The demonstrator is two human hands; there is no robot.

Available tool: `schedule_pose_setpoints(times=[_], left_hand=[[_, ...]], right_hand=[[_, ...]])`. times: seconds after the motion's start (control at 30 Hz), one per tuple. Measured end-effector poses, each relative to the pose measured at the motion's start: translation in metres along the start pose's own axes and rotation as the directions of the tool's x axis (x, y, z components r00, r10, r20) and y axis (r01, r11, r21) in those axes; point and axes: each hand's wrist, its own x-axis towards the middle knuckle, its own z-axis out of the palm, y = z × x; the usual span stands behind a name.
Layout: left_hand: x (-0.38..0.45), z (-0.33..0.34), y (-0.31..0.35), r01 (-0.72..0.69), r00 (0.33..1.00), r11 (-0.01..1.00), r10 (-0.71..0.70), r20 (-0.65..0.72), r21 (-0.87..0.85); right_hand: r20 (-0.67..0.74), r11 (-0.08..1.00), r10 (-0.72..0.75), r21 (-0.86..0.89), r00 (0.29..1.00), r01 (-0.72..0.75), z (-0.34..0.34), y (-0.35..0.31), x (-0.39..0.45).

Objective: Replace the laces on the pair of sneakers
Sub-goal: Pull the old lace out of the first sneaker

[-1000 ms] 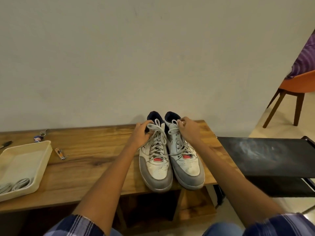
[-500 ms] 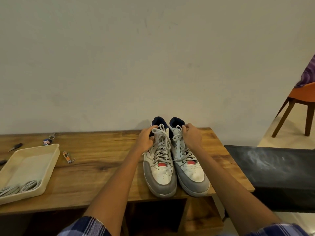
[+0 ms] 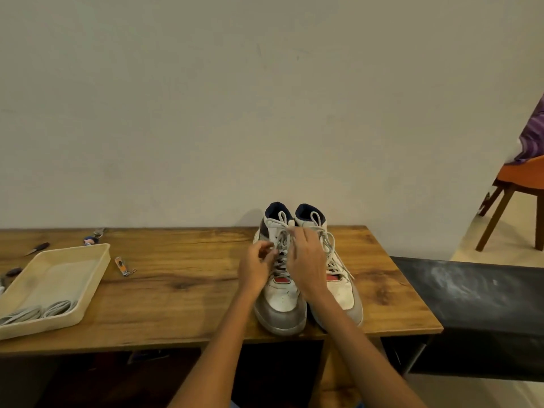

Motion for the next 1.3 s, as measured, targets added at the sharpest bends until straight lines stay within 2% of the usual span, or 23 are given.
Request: schedule_pose_setpoints(times=[0.07, 0.2, 0.3, 0.4, 0.47, 0.53, 0.57, 0.67, 0.73, 0.8, 0.87, 0.9, 0.93, 0.97, 1.03, 1.07, 1.1, 1.13, 1.17, 1.2, 1.23, 1.3], left_hand=[[0.007, 0.001, 0.005, -0.016, 1.0, 0.998, 0.017, -0.008, 0.065], [0.019, -0.001, 0.02, -0.132, 0.991, 0.978, 0.135, -0.009, 0.16], [0.021, 0.0, 0.025, -0.156, 0.988, 0.974, 0.157, 0.009, 0.163], [0.026, -0.015, 0.027, -0.083, 0.995, 0.996, 0.084, -0.051, 0.018], [0.027, -0.034, 0.027, 0.013, 0.981, 0.978, -0.053, -0.187, -0.21], [0.022, -0.05, 0.028, 0.094, 0.948, 0.847, -0.236, -0.212, -0.522], [0.019, -0.054, 0.029, 0.128, 0.94, 0.786, -0.291, -0.18, -0.604], [0.015, -0.06, 0.03, 0.176, 0.929, 0.684, -0.353, -0.109, -0.708], [0.018, -0.066, 0.036, 0.133, 0.922, 0.52, -0.377, -0.087, -0.844], [0.023, -0.076, 0.043, 0.033, 0.913, 0.297, -0.397, -0.092, -0.954], [0.028, -0.089, 0.044, -0.079, 0.886, 0.098, -0.449, -0.115, -0.992], [0.031, -0.094, 0.042, -0.123, 0.856, 0.047, -0.501, -0.13, -0.991], [0.032, -0.097, 0.038, -0.125, 0.822, 0.062, -0.552, -0.138, -0.99], [0.034, -0.098, 0.032, -0.07, 0.781, 0.146, -0.607, -0.145, -0.987], [0.036, -0.092, 0.019, 0.15, 0.732, 0.403, -0.659, -0.173, -0.903], [0.035, -0.087, 0.014, 0.29, 0.739, 0.581, -0.641, -0.207, -0.761], [0.035, -0.082, 0.007, 0.405, 0.773, 0.755, -0.584, -0.247, -0.516], [0.031, -0.077, 0.006, 0.462, 0.818, 0.857, -0.511, -0.265, -0.227], [0.028, -0.073, 0.003, 0.466, 0.855, 0.884, -0.439, -0.276, 0.035], [0.026, -0.068, 0.002, 0.428, 0.889, 0.886, -0.377, -0.262, 0.179], [0.026, -0.063, 0.004, 0.355, 0.922, 0.911, -0.303, -0.242, 0.209], [0.028, -0.052, 0.01, 0.161, 0.975, 0.973, -0.131, -0.18, 0.164]], right_hand=[[0.045, 1.0, -0.014, -0.005, 0.999, 0.014, 0.006, 0.008, -0.003], [0.017, 0.956, 0.235, 0.175, 0.972, -0.234, -0.002, 0.008, 0.013], [-0.001, 0.932, 0.293, 0.223, 0.956, -0.285, -0.007, 0.006, 0.016], [0.051, 0.913, 0.346, 0.212, 0.937, -0.349, -0.006, 0.013, 0.014], [0.079, 0.901, 0.38, 0.195, 0.922, -0.388, -0.004, 0.02, 0.013], [0.078, 0.918, 0.345, 0.183, 0.935, -0.353, -0.004, 0.024, 0.012], [0.068, 0.93, 0.311, 0.184, 0.948, -0.318, -0.004, 0.023, 0.012], [0.07, 0.961, 0.203, 0.178, 0.977, -0.212, 0.0, 0.02, 0.014], [0.15, 0.969, 0.159, 0.163, 0.976, -0.183, 0.005, 0.018, 0.014], [0.249, 0.987, 0.116, 0.082, 0.961, -0.14, 0.011, 0.017, 0.011], [0.269, 0.996, 0.088, -0.011, 0.959, -0.088, 0.016, 0.017, 0.008], [0.254, 0.996, 0.086, -0.017, 0.963, -0.084, 0.017, 0.016, 0.008], [0.24, 0.996, 0.091, -0.003, 0.967, -0.093, 0.017, 0.015, 0.008], [0.239, 0.994, 0.102, 0.024, 0.966, -0.111, 0.017, 0.015, 0.008], [0.239, 0.979, 0.137, 0.117, 0.961, -0.169, 0.014, 0.015, 0.011], [0.217, 0.959, 0.174, 0.184, 0.96, -0.215, 0.011, 0.014, 0.015], [0.177, 0.929, 0.229, 0.256, 0.957, -0.269, 0.006, 0.012, 0.02], [0.118, 0.887, 0.293, 0.336, 0.949, -0.316, 0.0, 0.011, 0.026], [0.058, 0.833, 0.36, 0.43, 0.931, -0.349, -0.007, 0.01, 0.035], [0.01, 0.765, 0.42, 0.534, 0.907, -0.36, -0.016, 0.008, 0.043], [-0.023, 0.692, 0.472, 0.63, 0.881, -0.354, -0.025, 0.007, 0.051], [-0.06, 0.581, 0.521, 0.756, 0.852, -0.302, -0.045, 0.004, 0.063]])
